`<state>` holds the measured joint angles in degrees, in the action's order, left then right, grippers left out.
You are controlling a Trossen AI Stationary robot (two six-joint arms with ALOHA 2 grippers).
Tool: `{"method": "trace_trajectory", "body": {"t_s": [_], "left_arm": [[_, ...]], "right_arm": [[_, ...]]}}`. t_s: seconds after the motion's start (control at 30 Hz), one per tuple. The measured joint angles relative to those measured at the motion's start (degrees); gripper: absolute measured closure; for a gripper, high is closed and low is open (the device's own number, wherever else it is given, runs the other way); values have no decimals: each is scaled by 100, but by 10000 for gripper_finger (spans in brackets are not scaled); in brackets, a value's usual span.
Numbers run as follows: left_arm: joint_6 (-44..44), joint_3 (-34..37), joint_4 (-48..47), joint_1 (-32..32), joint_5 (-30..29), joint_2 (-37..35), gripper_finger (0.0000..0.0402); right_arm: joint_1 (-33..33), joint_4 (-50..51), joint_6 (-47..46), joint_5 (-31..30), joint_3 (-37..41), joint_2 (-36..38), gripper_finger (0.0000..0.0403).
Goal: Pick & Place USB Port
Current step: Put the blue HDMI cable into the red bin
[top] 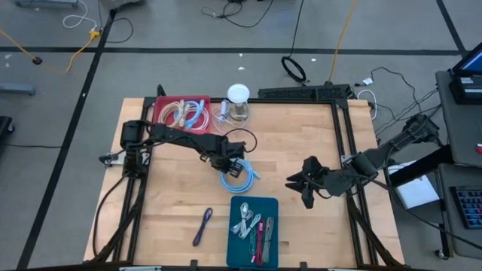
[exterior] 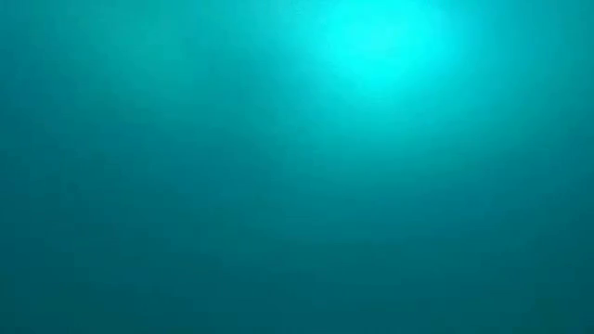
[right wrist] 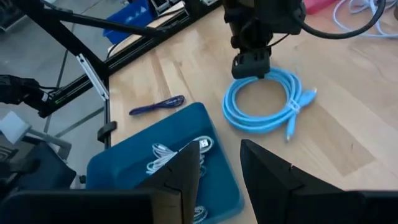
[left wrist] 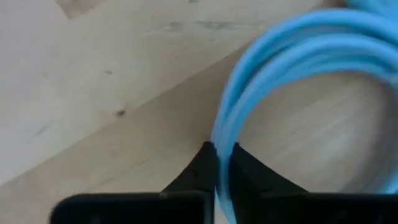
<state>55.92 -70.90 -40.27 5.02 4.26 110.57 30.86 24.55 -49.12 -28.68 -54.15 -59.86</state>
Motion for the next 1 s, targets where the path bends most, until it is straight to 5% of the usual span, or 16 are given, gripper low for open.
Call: {"method": "trace_trajectory", "body": {"t_s": [0.17,0.27,0.6,0.83,1.0], "left_arm": [[308,21,246,45,-333,-1085,391],[579,-3,90,128,-1009,-1979,391],[2290,18,-2849,774,-3248,-4269,391],[2132,5,-3595,2034,-3322,-4652,391],[1788,5,-3109,2817,-3244,-4319,391]], "right_arm": [[-58,-124,42,16,0,-2,291],[-58,-249,164,20,0,-2,291],[-55,-547,358,16,0,-2,291],[-55,-759,584,-28,0,-2,291],[-55,-853,614,-134,0,-2,291]]}}
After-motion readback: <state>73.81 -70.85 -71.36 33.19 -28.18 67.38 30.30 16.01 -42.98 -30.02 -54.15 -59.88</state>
